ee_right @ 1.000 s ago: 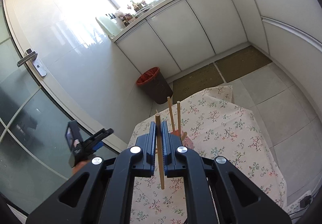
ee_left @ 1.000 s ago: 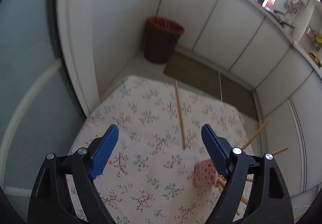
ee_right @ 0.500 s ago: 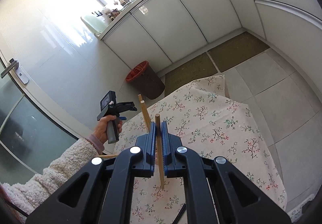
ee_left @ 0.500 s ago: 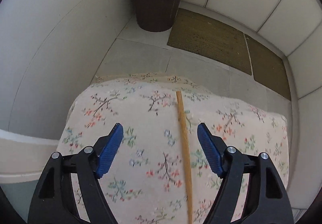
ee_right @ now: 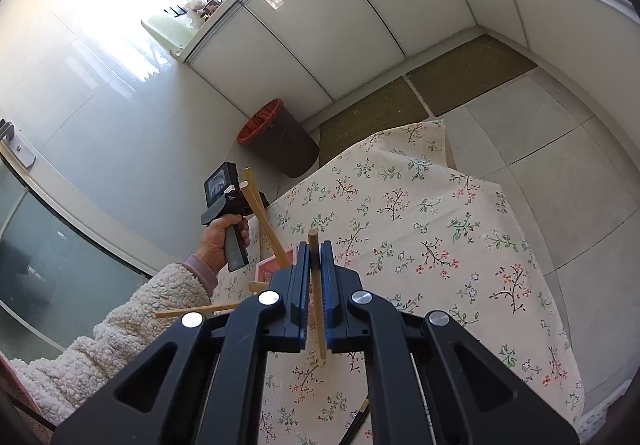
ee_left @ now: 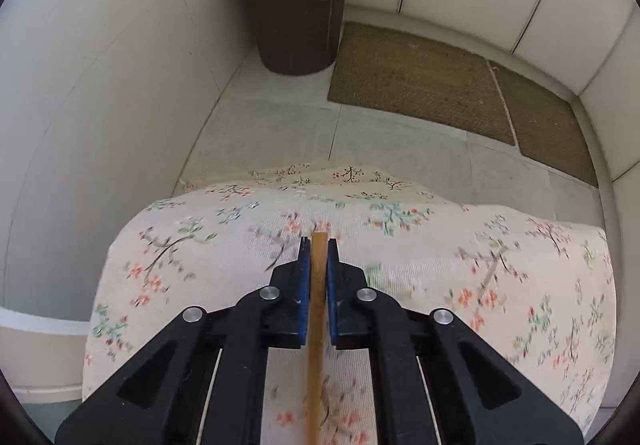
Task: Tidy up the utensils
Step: 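Carry both held bamboo chopsticks up over the pink mesh holder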
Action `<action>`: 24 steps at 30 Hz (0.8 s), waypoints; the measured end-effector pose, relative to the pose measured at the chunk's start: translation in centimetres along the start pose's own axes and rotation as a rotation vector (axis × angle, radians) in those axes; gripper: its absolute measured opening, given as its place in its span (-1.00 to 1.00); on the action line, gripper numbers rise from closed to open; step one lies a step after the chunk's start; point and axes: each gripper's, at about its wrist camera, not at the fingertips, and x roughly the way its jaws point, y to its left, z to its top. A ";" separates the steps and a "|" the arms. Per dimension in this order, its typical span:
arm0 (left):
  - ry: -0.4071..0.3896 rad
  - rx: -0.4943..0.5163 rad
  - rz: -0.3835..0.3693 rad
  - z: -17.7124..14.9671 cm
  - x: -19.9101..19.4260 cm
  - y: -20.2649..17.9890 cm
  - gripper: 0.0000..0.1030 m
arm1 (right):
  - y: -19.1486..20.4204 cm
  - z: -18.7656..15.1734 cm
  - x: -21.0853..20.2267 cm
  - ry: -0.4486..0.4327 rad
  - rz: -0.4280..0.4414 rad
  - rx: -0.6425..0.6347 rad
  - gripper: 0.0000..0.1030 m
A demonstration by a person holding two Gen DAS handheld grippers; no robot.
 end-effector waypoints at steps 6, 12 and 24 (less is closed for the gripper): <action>-0.146 0.024 -0.045 -4.3 -9.8 1.7 -0.88 | 1.8 -1.2 -2.3 -0.013 0.030 -0.007 -0.89; -0.289 0.030 -0.074 -9.3 -22.3 4.4 -0.88 | 4.9 -2.7 -6.0 -0.030 0.041 -0.050 -0.89; -0.547 0.070 -0.133 -15.7 -41.9 4.0 -0.88 | 8.1 -3.8 -13.5 -0.086 0.063 -0.073 -0.89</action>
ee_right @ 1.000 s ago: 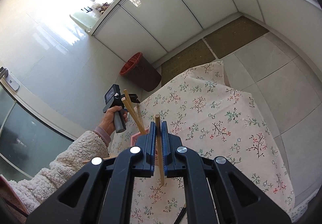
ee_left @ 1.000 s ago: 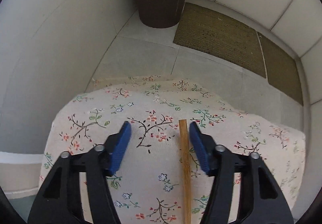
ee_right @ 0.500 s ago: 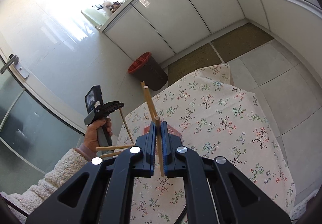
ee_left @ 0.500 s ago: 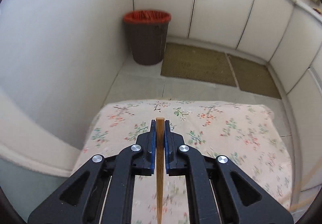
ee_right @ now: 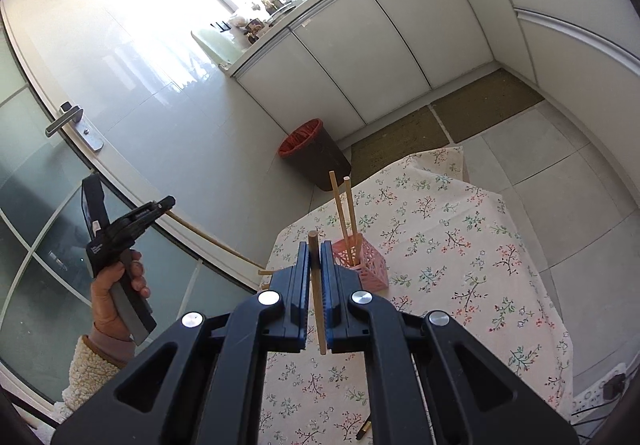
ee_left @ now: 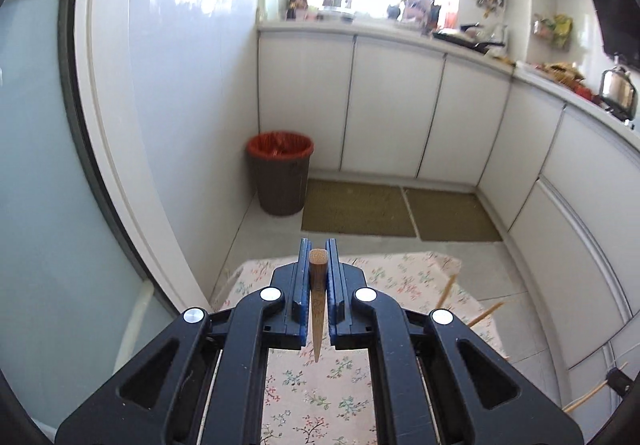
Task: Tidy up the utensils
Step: 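Carry both held bamboo chopsticks up over the pink mesh holder, then lower the left chopstick into the holder and open the left gripper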
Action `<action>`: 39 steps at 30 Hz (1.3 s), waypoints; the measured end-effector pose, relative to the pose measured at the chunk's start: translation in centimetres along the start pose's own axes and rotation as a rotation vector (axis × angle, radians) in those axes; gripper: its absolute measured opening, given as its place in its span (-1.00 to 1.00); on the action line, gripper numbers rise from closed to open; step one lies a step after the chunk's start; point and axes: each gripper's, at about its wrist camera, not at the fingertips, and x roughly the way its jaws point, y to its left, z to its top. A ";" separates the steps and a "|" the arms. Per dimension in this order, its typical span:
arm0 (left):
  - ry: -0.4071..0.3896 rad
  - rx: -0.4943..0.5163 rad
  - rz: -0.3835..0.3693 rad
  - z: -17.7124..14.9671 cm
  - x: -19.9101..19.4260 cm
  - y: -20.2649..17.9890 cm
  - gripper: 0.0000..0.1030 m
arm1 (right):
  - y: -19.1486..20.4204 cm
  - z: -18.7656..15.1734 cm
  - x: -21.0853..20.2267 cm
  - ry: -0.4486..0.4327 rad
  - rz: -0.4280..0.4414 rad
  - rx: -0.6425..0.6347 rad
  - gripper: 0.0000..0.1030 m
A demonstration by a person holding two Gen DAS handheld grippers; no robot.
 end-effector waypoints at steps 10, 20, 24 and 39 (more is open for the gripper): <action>-0.105 0.008 -0.112 2.3 -3.7 -5.0 -0.88 | 1.9 1.5 -1.7 -0.035 0.011 -0.034 -0.89; 0.027 0.015 -0.162 -1.4 2.0 -10.1 -0.88 | 1.8 2.7 -1.9 -0.051 -0.021 -0.049 -0.89; 0.069 0.023 -0.138 -3.8 4.9 -10.8 -0.86 | 1.3 2.8 -1.3 -0.042 -0.036 -0.041 -0.89; -0.108 -0.275 -0.176 -3.6 -2.1 -1.5 0.20 | 6.8 8.0 0.4 -0.216 -0.110 -0.157 -0.89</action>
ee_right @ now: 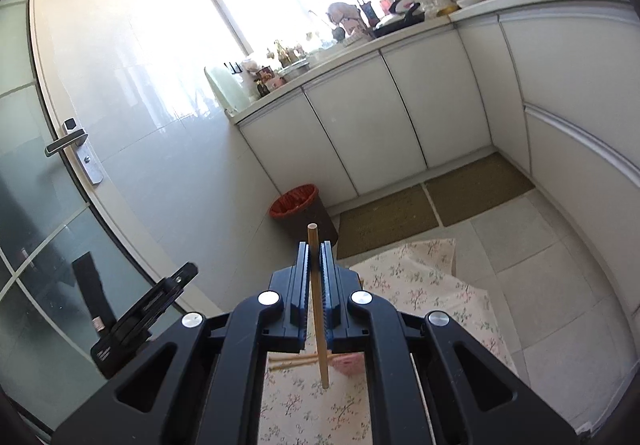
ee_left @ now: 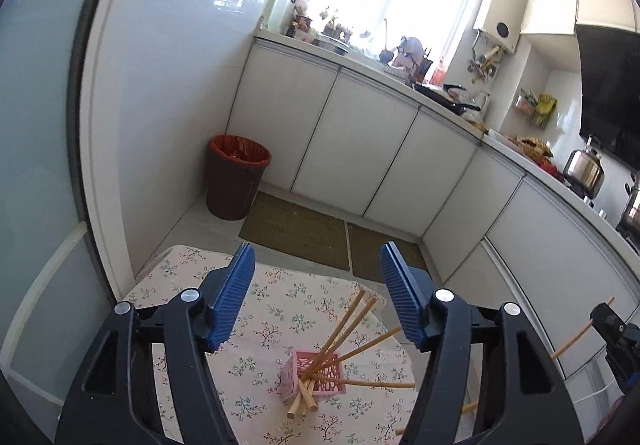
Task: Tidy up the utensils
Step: 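Lower the left chopstick into the holder and open the left gripper, then lower the right chopstick into the holder and open the right gripper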
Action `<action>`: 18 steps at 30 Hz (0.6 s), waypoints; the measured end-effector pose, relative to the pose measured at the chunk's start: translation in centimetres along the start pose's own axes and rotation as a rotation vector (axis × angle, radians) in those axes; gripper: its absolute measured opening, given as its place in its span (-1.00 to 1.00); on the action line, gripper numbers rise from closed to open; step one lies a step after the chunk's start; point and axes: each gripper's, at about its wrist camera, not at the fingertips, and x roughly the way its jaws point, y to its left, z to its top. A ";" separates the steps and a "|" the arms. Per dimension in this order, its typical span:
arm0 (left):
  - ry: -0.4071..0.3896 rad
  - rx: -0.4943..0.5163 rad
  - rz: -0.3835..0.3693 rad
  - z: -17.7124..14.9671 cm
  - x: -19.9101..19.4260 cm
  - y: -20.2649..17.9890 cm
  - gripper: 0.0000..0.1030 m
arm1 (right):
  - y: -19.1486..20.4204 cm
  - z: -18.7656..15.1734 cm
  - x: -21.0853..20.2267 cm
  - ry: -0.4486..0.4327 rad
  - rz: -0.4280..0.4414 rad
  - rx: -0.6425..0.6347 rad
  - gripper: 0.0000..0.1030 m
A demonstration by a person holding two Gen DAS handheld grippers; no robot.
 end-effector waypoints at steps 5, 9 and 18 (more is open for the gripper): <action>-0.011 -0.118 -0.032 -0.4 -1.2 3.1 0.20 | 1.9 1.0 3.8 0.006 -0.041 -0.054 -0.89; -0.003 -0.158 -0.029 -1.4 -1.0 4.7 0.20 | 2.7 -0.1 7.7 0.024 -0.089 -0.115 -0.89; 0.078 -0.244 -0.024 -3.8 1.6 8.7 0.20 | 5.5 -4.8 16.2 0.134 -0.144 -0.264 -0.81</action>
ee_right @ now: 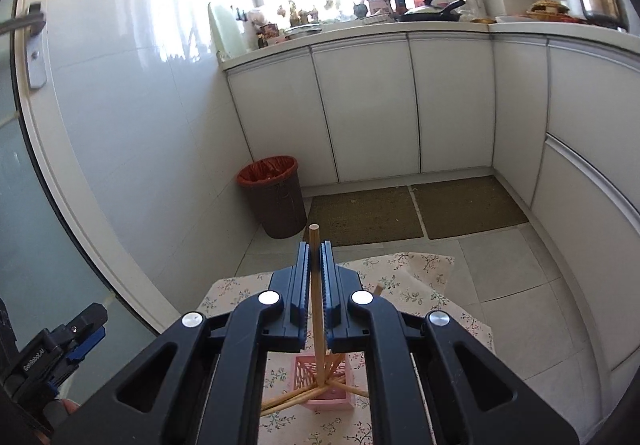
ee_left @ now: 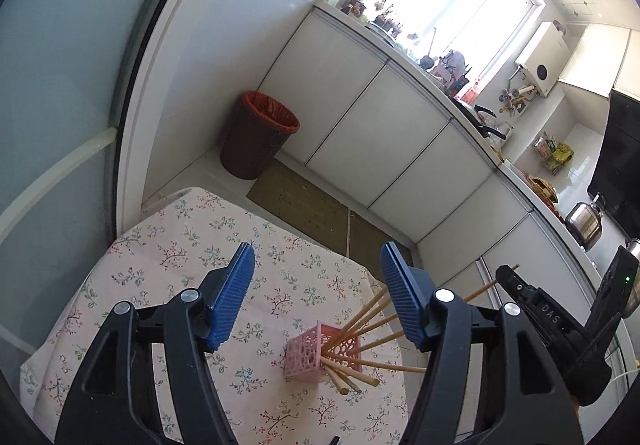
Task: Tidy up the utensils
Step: 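Lower the right chopstick into the holder and open the right gripper, then withdraw both open grippers back over the black chopsticks on the cloth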
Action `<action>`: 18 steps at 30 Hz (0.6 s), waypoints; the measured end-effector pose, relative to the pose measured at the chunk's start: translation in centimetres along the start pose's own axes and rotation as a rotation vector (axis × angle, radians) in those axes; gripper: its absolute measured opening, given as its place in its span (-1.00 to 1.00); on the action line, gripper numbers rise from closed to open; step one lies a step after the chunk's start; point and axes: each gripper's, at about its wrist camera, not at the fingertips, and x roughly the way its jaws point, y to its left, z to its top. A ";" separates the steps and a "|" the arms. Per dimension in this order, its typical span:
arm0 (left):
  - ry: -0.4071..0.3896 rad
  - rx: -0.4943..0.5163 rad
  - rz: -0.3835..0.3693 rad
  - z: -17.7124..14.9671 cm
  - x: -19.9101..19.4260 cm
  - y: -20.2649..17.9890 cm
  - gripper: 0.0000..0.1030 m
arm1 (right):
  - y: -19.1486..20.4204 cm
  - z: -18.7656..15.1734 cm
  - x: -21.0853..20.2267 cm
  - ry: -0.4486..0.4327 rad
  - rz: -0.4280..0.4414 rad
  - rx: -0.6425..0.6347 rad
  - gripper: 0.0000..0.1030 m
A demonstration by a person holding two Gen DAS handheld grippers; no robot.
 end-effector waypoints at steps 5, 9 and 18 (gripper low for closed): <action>-0.012 0.000 -0.006 0.6 -0.6 0.8 0.20 | 3.0 -0.3 -1.6 -0.045 0.011 -0.080 -0.54; -0.012 0.023 -0.009 0.5 -1.4 0.2 0.23 | 4.4 -0.4 -4.0 -0.076 0.015 -0.113 -0.34; -0.083 0.127 0.034 -1.1 -4.8 -2.9 0.55 | 3.9 -3.0 -9.2 -0.083 -0.026 -0.102 0.21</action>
